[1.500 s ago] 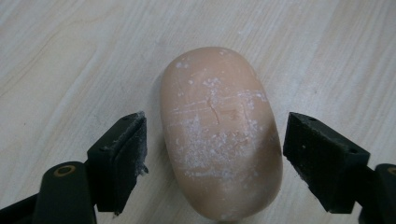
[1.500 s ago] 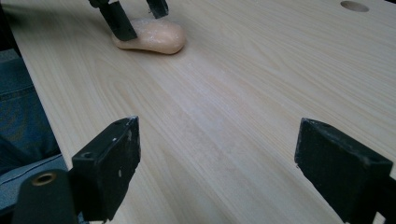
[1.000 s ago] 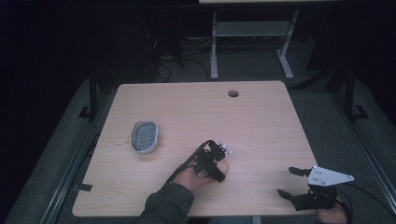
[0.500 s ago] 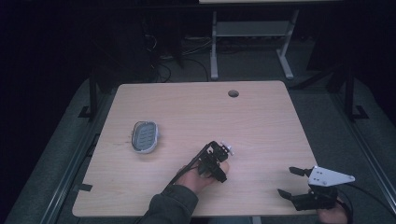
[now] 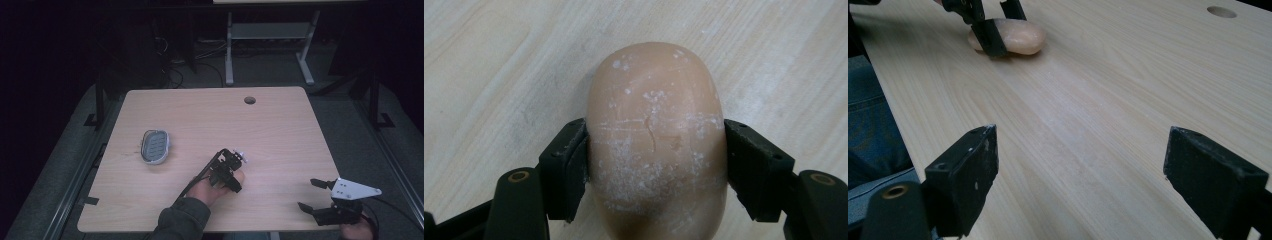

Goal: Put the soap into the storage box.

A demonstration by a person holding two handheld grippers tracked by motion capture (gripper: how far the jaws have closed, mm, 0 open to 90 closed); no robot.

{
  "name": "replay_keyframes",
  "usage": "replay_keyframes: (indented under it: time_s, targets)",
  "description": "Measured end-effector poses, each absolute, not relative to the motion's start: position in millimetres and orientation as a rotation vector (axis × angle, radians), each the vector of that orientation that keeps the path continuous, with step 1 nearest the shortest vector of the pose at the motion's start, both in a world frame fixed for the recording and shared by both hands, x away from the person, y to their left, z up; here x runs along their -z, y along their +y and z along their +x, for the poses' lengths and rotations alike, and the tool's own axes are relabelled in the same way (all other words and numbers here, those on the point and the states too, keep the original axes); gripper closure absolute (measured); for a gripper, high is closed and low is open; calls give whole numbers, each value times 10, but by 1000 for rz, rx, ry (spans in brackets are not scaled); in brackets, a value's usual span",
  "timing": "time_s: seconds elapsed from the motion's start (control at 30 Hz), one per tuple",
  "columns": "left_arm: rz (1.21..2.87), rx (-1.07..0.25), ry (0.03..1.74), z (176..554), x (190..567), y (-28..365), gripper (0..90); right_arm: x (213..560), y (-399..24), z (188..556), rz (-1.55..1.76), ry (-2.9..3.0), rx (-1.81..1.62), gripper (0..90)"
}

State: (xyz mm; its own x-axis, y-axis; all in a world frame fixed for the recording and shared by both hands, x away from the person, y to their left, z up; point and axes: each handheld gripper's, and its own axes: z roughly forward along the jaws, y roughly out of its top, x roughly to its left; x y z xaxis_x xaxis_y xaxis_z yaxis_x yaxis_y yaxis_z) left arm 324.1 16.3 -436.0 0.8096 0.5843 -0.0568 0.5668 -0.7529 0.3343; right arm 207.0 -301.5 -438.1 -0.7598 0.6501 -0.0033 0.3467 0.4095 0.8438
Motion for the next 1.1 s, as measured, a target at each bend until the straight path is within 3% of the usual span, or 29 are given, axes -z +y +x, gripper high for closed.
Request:
replay_keyframes:
  time_s: [1.1]
  targets:
    - [2465, -5, 1025, 3458, 3936, 869, 320, 4388, -3013, 2078, 871, 2340, -1278, 138]
